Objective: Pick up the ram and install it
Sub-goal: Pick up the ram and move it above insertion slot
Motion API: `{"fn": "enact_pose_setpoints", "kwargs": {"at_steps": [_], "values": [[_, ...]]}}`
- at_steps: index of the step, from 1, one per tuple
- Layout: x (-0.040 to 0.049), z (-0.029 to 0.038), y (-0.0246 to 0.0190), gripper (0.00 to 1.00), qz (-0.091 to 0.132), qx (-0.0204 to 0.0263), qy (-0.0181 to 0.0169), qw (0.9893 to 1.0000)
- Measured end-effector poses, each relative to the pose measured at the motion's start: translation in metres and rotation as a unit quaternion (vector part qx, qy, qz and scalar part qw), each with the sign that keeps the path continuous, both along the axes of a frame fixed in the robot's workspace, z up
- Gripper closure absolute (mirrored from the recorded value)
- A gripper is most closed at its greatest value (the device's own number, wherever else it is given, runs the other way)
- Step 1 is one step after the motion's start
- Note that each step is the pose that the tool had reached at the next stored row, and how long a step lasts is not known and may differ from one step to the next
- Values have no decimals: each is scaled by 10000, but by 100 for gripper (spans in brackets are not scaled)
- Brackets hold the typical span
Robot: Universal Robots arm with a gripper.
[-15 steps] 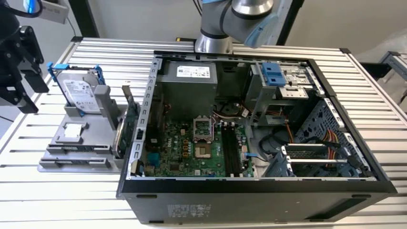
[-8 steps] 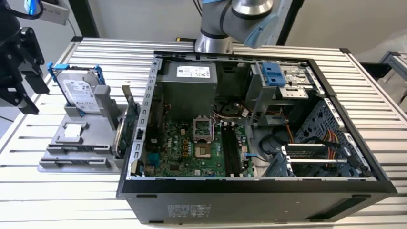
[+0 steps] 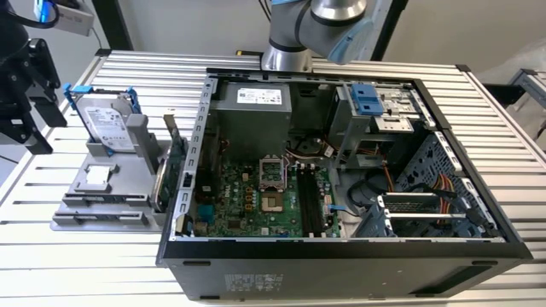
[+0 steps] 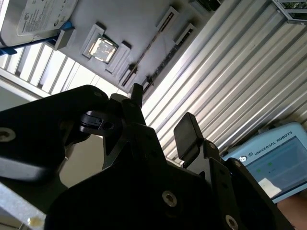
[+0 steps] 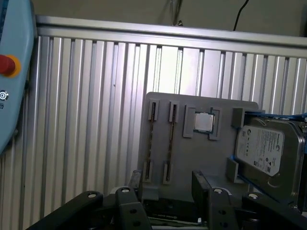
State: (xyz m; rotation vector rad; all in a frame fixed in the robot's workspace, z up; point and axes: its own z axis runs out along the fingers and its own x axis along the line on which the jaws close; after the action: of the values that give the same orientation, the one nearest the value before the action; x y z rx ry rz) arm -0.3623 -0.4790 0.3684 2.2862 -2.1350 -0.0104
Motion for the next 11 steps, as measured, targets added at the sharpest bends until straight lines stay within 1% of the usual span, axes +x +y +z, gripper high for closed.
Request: {"fn": "enact_pose_setpoints", "kwargs": {"at_steps": [11], "values": [[0,-30,0,0,-21,-16,0,10000]]}}
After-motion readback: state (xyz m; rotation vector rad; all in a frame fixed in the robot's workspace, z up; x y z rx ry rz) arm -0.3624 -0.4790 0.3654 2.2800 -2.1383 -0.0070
